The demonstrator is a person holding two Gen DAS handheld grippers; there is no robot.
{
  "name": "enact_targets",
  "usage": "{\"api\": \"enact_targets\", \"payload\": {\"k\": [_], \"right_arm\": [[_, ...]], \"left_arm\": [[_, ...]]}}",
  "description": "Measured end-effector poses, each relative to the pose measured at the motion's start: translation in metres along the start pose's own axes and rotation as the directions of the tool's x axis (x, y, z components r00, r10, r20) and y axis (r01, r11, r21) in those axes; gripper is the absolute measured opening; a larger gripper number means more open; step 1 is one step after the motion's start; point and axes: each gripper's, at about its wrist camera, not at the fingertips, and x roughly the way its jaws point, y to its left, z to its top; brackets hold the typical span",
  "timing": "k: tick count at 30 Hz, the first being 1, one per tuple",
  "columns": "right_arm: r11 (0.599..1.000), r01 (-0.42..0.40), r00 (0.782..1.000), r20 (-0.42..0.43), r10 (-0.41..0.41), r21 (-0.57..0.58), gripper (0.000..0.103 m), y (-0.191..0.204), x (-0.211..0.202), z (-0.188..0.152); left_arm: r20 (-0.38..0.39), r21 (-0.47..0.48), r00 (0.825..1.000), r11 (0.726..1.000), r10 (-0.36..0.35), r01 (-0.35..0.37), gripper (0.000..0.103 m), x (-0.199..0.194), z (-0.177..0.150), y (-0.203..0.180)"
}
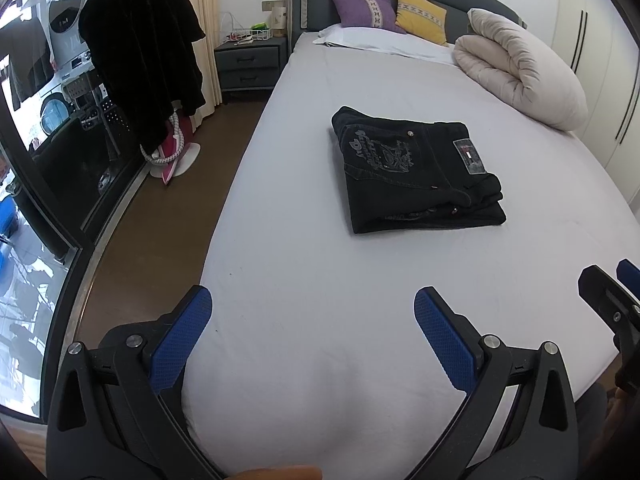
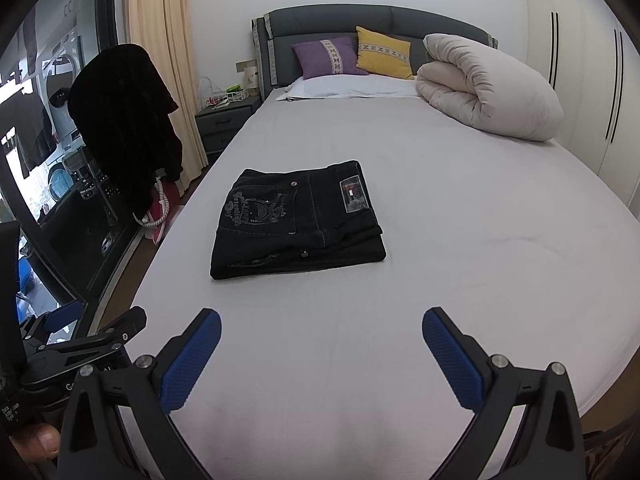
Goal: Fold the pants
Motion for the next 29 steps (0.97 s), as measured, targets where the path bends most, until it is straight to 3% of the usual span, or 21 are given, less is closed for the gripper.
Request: {"api": "enact_targets", "payload": {"k": [29], "right_arm": [[1.000, -0.023, 0.999, -0.024, 0.023, 0.005, 0.103, -0.0051, 0.0055, -0.0037]], "left_arm": [[-0.010, -0.004, 1.000, 1.000, -0.016, 0.016, 0.103, 0.0048, -0.0019, 0.0005]]}}
